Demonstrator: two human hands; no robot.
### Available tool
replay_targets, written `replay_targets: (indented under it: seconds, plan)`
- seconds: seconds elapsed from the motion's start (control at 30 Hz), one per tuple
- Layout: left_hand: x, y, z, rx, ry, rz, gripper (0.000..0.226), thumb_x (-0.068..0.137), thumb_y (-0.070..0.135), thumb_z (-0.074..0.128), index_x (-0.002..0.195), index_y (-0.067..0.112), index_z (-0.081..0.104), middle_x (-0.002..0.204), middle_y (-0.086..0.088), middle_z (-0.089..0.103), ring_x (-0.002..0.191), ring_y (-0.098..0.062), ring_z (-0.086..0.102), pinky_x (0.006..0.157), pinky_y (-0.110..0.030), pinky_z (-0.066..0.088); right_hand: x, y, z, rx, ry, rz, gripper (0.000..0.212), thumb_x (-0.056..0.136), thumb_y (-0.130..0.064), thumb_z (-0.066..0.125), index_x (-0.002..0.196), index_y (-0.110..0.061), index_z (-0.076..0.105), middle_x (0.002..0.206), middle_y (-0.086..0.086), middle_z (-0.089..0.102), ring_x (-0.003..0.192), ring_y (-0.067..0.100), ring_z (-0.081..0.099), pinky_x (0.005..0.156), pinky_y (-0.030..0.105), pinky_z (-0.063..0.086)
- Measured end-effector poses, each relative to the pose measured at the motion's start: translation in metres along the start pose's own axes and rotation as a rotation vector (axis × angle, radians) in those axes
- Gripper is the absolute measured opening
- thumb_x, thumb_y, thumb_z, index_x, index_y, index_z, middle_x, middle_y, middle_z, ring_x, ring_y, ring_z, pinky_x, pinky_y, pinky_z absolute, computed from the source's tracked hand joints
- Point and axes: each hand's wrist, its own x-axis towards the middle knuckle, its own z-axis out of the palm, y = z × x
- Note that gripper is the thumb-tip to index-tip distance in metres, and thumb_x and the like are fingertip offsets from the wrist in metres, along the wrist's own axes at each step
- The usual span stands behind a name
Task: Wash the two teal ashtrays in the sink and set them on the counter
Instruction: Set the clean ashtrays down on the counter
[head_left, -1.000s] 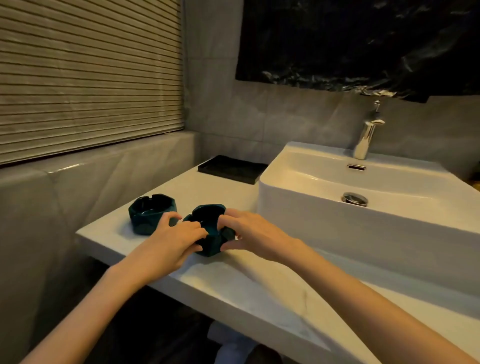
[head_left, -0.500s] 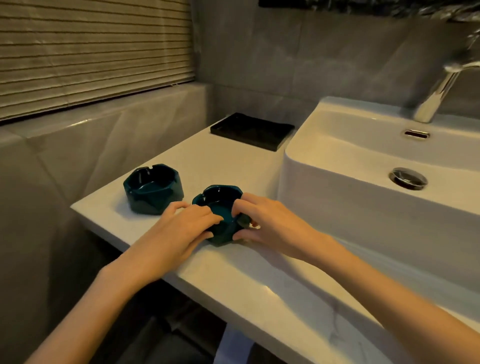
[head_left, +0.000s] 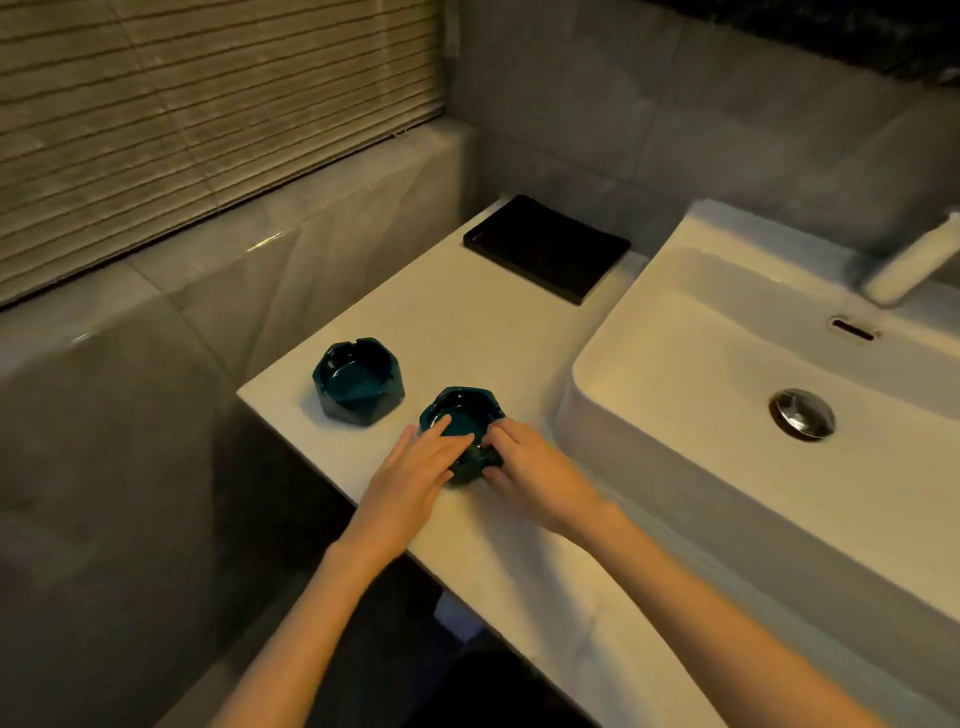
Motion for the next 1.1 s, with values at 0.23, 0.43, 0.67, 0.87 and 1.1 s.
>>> replay_targets:
  seconds: [0.23, 0.43, 0.67, 0.87, 1.1]
  plan:
    - [0.007, 0.039, -0.048, -0.449, -0.025, -0.393, 0.053, 0.093, 0.009, 0.053, 0.141, 0.026, 0.039, 0.145, 0.007, 0.04, 0.14, -0.009, 0.026, 0.11, -0.021, 0.025, 0.004, -0.029, -0.035, 0.125, -0.238, 0.22, 0.042, 0.098, -0.019, 0.044, 0.139, -0.013, 0.044, 0.148, 0.004, 0.041, 0.131, 0.028, 0.037, 0.108, 0.03, 0.023]
    - [0.001, 0.008, -0.093, -0.446, 0.208, -0.667, 0.05, 0.093, 0.019, 0.056, 0.141, 0.016, 0.041, 0.131, -0.007, 0.052, 0.12, -0.016, 0.05, 0.099, -0.033, 0.044, 0.019, -0.05, -0.06, 0.223, -0.053, 0.254, 0.037, 0.096, -0.022, 0.048, 0.134, -0.02, 0.05, 0.138, -0.003, 0.05, 0.121, 0.024, 0.04, 0.103, 0.032, 0.032]
    - [0.02, -0.057, -0.117, -0.385, 0.071, -0.867, 0.058, 0.094, 0.038, 0.049, 0.146, 0.02, 0.03, 0.133, -0.01, 0.053, 0.123, -0.028, 0.05, 0.096, -0.04, 0.041, 0.071, -0.071, -0.061, 0.324, 0.001, 0.293, 0.033, 0.099, -0.025, 0.045, 0.131, -0.021, 0.05, 0.129, -0.001, 0.056, 0.119, 0.021, 0.042, 0.097, 0.032, 0.037]
    - [0.054, -0.118, -0.124, -0.175, -0.288, -0.881, 0.067, 0.086, 0.065, 0.04, 0.142, 0.03, 0.031, 0.101, -0.005, 0.069, 0.086, -0.023, 0.068, 0.079, -0.039, 0.055, 0.144, -0.072, -0.038, 0.178, -0.11, 0.42, 0.043, 0.099, -0.041, 0.04, 0.136, -0.018, 0.042, 0.121, 0.006, 0.061, 0.119, 0.027, 0.043, 0.091, 0.038, 0.042]
    - [0.09, -0.156, -0.131, -0.121, -0.646, -0.637, 0.034, 0.088, 0.041, 0.052, 0.117, 0.023, 0.048, 0.087, 0.001, 0.071, 0.066, -0.014, 0.07, 0.067, -0.032, 0.057, 0.201, -0.077, -0.014, -0.085, -0.451, 0.587, 0.034, 0.1, -0.034, 0.038, 0.124, -0.011, 0.04, 0.113, 0.014, 0.062, 0.1, 0.035, 0.06, 0.071, 0.035, 0.04]
